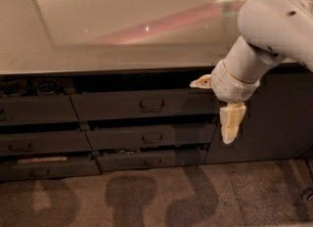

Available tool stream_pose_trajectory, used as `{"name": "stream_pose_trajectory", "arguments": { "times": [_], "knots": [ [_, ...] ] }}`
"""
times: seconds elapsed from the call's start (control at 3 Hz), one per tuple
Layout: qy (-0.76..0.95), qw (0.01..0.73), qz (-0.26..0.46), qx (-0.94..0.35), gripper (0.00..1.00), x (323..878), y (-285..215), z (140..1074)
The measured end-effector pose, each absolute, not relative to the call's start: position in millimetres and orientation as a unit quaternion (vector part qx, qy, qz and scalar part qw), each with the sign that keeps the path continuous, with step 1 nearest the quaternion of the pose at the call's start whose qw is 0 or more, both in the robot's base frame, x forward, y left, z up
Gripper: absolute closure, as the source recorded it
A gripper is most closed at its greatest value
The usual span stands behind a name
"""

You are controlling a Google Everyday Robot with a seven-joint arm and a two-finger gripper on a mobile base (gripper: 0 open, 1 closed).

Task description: Open top drawer

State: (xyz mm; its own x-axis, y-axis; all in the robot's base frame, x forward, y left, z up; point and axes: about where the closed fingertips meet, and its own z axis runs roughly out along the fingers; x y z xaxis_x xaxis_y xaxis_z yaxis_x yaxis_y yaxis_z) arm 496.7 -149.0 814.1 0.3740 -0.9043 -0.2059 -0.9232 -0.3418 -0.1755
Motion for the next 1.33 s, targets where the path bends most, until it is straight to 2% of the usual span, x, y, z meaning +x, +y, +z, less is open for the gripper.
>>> {"name": "stream_pose_trajectory", "arguments": {
  "times": [0.67,1.33],
  "knots": [
    [0.512,0.153,-0.022,-0.845,0.00,487.4,-148.5,804.0],
    [0.499,0.150,-0.031,-0.853,0.00,491.2,-149.0,801.2]
  ]
}}
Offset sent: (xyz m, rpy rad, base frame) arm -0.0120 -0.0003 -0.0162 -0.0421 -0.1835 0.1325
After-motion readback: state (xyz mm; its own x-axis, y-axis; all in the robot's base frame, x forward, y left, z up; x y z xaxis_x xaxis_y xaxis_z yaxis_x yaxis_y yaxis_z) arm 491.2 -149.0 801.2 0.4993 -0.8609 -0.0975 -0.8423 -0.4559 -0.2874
